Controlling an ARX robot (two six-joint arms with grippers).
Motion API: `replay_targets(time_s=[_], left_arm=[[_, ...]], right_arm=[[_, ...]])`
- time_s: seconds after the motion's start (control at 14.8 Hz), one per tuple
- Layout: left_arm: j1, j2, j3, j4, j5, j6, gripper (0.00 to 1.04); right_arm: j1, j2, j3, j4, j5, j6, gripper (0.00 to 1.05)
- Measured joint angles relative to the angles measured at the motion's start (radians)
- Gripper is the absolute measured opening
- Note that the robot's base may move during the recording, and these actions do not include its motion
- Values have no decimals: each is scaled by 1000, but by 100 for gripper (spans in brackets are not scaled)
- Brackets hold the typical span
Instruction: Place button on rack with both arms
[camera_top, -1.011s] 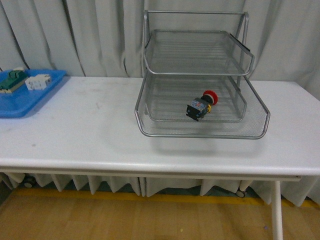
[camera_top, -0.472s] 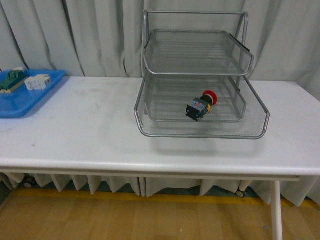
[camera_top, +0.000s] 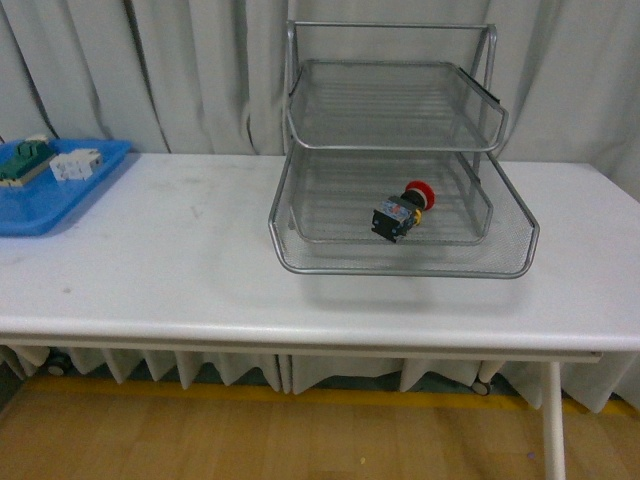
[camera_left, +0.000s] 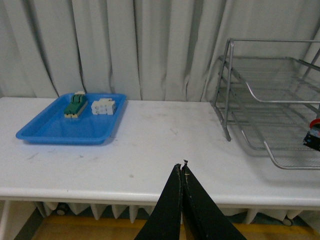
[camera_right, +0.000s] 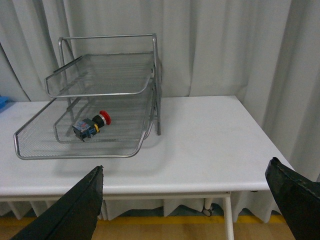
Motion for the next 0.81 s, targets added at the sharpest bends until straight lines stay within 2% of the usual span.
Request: replay_targets(time_s=[0.54,0.61,0.81], left_arm=[[0,-132,0,-129,0,0,2],[0,-241,0,-292,3,0,2],[0,-294,0,-306,0,0,2]], right_arm=[[0,0,0,0,0,0,98],[0,0,0,0,1,0,98],[0,0,0,0,0,0,98]])
